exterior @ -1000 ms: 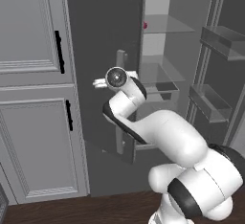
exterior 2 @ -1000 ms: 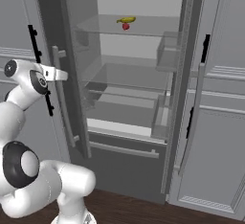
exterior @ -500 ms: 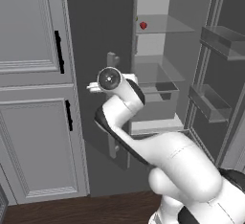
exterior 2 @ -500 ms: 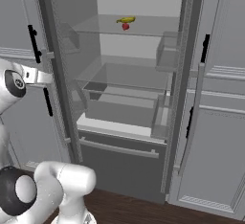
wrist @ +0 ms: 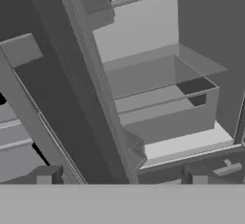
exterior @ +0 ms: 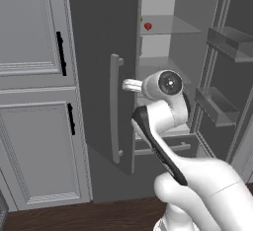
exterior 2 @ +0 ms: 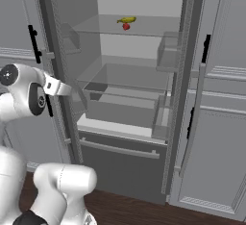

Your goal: Take the strawberry from the fridge and place it on top of the pancake, located on the dining counter.

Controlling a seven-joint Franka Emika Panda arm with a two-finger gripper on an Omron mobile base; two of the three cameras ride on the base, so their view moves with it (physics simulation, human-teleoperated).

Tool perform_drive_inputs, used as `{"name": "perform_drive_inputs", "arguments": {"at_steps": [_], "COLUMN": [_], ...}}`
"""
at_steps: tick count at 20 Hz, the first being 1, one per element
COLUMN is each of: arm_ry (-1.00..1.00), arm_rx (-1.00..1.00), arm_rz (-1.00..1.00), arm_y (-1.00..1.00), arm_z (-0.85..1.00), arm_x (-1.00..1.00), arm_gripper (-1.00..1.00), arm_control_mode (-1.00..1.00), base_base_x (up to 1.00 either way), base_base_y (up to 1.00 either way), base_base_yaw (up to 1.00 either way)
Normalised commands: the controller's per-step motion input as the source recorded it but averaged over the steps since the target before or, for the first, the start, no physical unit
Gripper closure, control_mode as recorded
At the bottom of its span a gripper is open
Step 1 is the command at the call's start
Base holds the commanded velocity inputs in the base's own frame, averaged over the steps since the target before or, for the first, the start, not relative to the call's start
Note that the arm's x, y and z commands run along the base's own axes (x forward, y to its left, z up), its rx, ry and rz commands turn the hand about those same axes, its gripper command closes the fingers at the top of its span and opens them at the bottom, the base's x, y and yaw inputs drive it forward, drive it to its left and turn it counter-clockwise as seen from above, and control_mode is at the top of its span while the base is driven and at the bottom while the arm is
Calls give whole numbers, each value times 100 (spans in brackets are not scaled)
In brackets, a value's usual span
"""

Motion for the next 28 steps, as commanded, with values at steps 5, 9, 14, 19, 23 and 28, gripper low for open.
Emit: {"name": "perform_drive_inputs", "arguments": {"at_steps": [5, 9, 14, 19, 23, 28], "arm_ry": [1, 1, 0, 4, 9, 16], "arm_rx": [35, 37, 29, 16, 10, 3], "arm_rz": [0, 0, 4, 1, 1, 7], "arm_y": [-81, -54, -16, -4, 0, 1], "arm_z": [-39, -21, 0, 0, 0, -8], "arm_x": [0, 3, 43, 52, 60, 65], "arm_gripper": [-100, -100, -100, -100, -100, -100], "arm_control_mode": [-100, -100, -100, -100, -100, -100], "base_base_x": [0, 0, 0, 0, 0, 0], "base_base_y": [0, 0, 0, 0, 0, 0], "base_base_yaw": [0, 0, 0, 0, 0, 0]}}
